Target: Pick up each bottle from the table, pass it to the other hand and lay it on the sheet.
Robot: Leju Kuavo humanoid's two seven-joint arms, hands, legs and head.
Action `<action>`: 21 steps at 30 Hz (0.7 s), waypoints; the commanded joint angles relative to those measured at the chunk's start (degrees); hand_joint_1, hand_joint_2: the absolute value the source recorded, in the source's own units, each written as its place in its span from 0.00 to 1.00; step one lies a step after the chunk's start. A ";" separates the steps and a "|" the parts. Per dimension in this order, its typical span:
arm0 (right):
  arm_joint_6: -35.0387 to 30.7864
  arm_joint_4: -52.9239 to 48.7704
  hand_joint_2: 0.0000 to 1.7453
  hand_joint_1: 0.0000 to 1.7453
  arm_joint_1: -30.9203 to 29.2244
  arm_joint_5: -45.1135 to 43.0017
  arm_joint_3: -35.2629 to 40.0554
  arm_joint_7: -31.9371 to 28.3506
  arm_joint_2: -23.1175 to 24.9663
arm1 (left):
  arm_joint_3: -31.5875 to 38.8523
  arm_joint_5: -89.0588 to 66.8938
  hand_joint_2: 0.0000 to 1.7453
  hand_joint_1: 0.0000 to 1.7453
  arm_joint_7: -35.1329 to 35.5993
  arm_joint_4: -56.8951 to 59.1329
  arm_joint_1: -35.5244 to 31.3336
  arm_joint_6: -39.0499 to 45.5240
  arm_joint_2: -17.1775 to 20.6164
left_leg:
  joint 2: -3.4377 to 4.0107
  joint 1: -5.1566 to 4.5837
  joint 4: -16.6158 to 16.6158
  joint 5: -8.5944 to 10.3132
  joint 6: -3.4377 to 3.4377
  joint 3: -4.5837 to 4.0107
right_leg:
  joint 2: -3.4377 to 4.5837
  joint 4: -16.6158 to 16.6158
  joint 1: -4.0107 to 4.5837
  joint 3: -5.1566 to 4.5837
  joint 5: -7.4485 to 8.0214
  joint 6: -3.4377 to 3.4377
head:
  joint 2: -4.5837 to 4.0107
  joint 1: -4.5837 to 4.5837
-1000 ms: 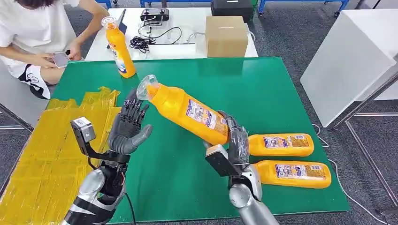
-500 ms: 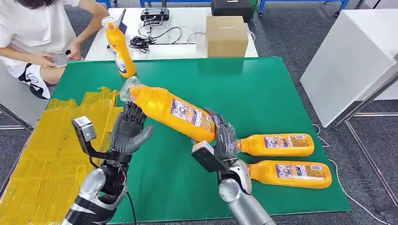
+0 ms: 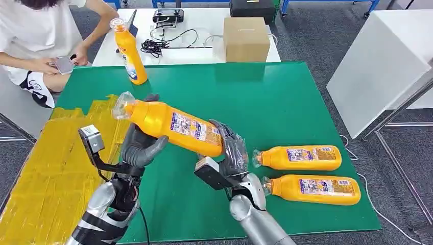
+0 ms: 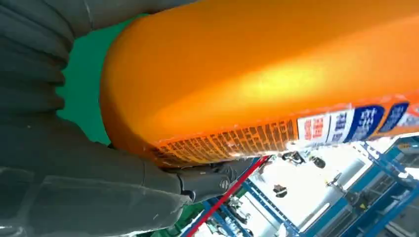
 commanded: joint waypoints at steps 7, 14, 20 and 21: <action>0.22 3.43 1.00 1.00 -0.82 10.10 19.50 -0.39 0.30 | 2.05 4.50 1.00 0.00 0.02 6.00 -4.00 -1.66 0.69 | 0.02 0.04 -0.05 -0.06 -0.06 0.16 | -0.01 -0.07 0.04 0.16 -0.05 -0.01 | 0.00 0.00; 0.33 6.02 1.00 1.00 -3.02 10.84 23.61 1.24 -0.28 | 6.74 9.72 1.00 0.00 -1.71 4.29 -3.15 -4.31 -1.64 | 0.01 0.05 -0.01 -0.02 -0.03 0.04 | -0.03 -0.06 0.05 0.05 -0.02 0.00 | 0.00 0.00; 0.23 5.08 1.00 1.00 -2.73 9.74 23.61 1.64 -0.71 | 8.03 9.99 1.00 1.00 -2.57 1.17 -1.89 -0.61 -3.00 | -0.06 0.04 -0.01 -0.02 -0.04 0.03 | -0.11 -0.06 0.03 0.06 -0.05 0.02 | 0.00 -0.02; 0.19 4.99 1.00 1.00 -2.64 9.46 23.38 1.78 -0.76 | 8.22 9.94 1.00 1.00 -2.63 1.10 -1.63 0.22 -3.09 | -0.04 0.07 -0.01 -0.06 -0.05 0.13 | -0.11 -0.10 0.06 0.17 -0.08 0.02 | 0.00 0.00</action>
